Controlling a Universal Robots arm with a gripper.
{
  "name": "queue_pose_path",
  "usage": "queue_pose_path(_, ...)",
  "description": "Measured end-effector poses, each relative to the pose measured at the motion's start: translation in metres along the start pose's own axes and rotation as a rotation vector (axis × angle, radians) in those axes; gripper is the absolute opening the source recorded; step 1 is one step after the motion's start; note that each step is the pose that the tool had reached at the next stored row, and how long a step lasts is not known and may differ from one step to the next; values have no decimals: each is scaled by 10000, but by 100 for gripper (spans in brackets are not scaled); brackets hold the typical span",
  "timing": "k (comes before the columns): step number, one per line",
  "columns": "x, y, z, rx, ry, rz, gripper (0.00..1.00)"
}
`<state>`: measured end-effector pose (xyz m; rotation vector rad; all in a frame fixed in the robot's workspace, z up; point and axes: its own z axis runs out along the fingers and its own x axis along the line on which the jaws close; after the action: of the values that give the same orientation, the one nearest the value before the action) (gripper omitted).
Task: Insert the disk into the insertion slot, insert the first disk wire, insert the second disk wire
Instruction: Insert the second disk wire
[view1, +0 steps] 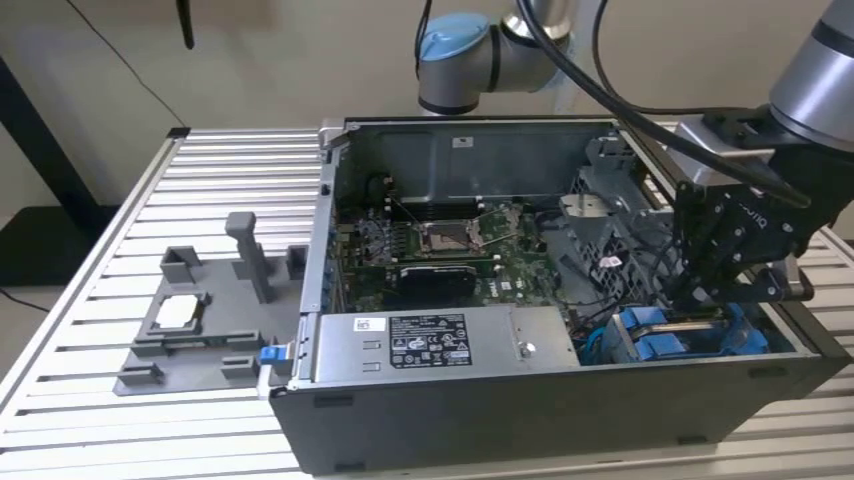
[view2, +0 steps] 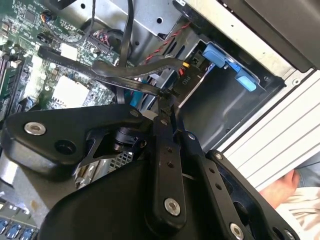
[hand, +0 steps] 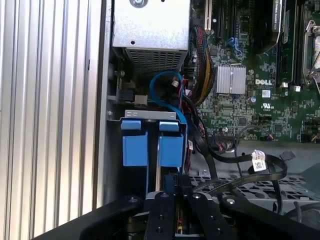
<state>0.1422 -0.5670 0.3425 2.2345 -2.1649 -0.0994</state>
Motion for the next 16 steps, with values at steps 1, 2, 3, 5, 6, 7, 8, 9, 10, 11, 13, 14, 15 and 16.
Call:
queue_pose_path(1,0,-1,0,1,-16,-2,16)
queue_pose_path(2,0,-2,2,1,-24,-2,16)
queue_pose_path(3,0,-2,3,1,-27,-3,16)
queue_pose_path(5,0,-5,8,1,-27,-3,16)
queue_pose_path(6,0,-5,10,1,-27,-3,16)
queue_pose_path(7,2,-6,12,1,-27,-2,16)
queue_pose_path(8,2,-7,15,0,-27,-3,16)
queue_pose_path(9,2,-9,19,0,-29,-3,16)
queue_pose_path(10,3,-10,26,0,-30,-3,16)
queue_pose_path(11,3,-12,32,0,-29,-3,16)
queue_pose_path(13,6,-14,48,0,-28,-2,16)
queue_pose_path(14,7,-15,55,0,-23,-2,16)
queue_pose_path(15,8,-15,60,0,-21,-2,16)
queue_pose_path(16,8,-15,60,0,-20,-2,16)
